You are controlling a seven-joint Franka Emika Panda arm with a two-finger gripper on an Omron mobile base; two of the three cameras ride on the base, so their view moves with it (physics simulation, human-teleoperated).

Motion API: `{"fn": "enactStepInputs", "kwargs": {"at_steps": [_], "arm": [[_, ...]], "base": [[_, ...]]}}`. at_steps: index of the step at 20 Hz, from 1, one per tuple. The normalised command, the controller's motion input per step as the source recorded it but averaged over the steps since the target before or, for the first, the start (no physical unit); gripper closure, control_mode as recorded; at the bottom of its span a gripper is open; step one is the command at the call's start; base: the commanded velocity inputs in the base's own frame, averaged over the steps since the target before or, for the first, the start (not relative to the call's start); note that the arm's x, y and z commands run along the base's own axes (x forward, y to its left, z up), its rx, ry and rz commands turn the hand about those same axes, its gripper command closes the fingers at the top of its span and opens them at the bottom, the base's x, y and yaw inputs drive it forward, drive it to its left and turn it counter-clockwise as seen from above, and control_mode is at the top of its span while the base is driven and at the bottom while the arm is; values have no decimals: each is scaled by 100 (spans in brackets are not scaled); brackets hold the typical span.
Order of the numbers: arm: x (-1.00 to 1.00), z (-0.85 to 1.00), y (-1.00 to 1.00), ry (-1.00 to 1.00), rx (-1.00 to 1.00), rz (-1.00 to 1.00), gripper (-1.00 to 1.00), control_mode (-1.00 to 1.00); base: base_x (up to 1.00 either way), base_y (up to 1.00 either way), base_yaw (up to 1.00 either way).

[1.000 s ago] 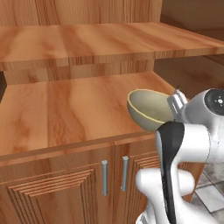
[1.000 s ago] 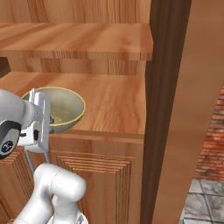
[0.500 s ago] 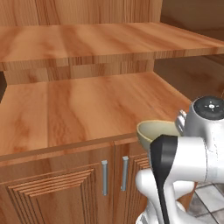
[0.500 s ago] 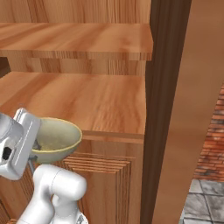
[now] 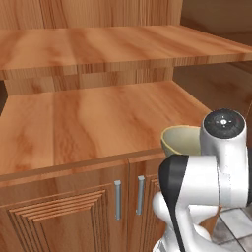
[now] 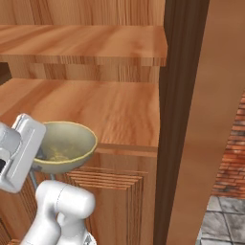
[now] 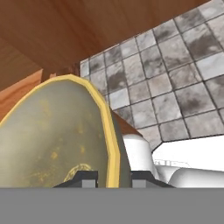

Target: Take the smaller bowl and place it next to the appetizer plate on the dining counter , and place the larger bowl next to the plate with cooked food.

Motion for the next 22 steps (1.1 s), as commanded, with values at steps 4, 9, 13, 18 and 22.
{"fn": "enactStepInputs", "kwargs": {"at_steps": [4, 9, 13, 18, 22], "arm": [[-1, -2, 0, -5, -1, -1, 100, 100], [0, 0, 0, 0, 0, 0, 100, 100], [0, 0, 0, 0, 0, 0, 100, 100], [0, 0, 0, 0, 0, 0, 100, 100], [0, 0, 0, 0, 0, 0, 100, 100]], "base": [[-18, 0, -1], [-36, 5, 22], [-43, 3, 38], [-66, 0, 48], [-72, 0, 59]]}}
